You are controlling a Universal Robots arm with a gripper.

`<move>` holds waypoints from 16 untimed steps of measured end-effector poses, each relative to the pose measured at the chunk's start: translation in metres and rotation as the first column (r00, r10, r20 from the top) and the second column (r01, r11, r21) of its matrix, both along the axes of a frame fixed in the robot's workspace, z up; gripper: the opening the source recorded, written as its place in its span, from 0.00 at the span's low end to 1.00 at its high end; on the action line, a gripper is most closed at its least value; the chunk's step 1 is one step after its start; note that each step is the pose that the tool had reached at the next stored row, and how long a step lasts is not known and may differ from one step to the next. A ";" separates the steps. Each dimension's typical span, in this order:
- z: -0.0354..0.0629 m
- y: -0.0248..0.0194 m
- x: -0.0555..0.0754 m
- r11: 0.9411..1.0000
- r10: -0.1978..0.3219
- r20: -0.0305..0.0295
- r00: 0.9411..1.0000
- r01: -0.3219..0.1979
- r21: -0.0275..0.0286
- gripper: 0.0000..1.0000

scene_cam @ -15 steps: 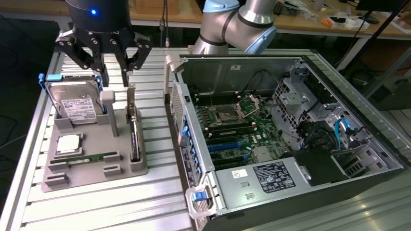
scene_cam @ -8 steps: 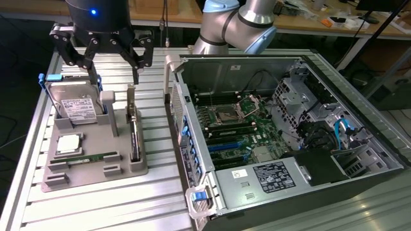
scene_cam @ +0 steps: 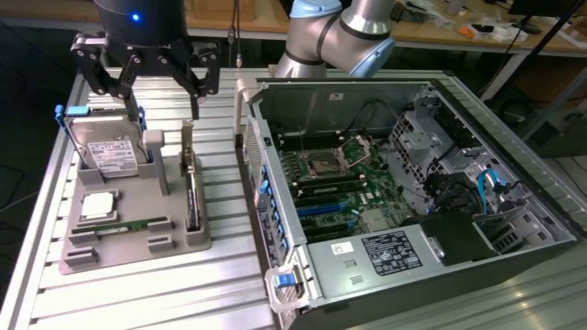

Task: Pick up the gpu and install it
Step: 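Pick up the gpu and move the gpu toward the slot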

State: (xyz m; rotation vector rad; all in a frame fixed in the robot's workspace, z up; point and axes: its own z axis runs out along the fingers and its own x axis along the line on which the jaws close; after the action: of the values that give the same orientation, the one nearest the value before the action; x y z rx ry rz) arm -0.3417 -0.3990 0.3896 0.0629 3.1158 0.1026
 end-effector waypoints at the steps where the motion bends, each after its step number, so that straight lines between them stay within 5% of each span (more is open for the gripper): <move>1: 0.0000 0.0000 0.000 1.000 0.021 -0.001 1.000 -0.021 0.000 0.78; 9: -0.0004 0.0001 0.001 0.999 0.050 -0.002 0.999 -0.050 0.000 0.78; 16: -0.0137 0.0001 0.001 0.999 0.050 -0.002 0.999 -0.050 0.000 0.78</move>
State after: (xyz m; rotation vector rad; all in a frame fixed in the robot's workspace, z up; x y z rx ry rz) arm -0.3404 -0.3989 0.3759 -0.0153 3.1203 0.1036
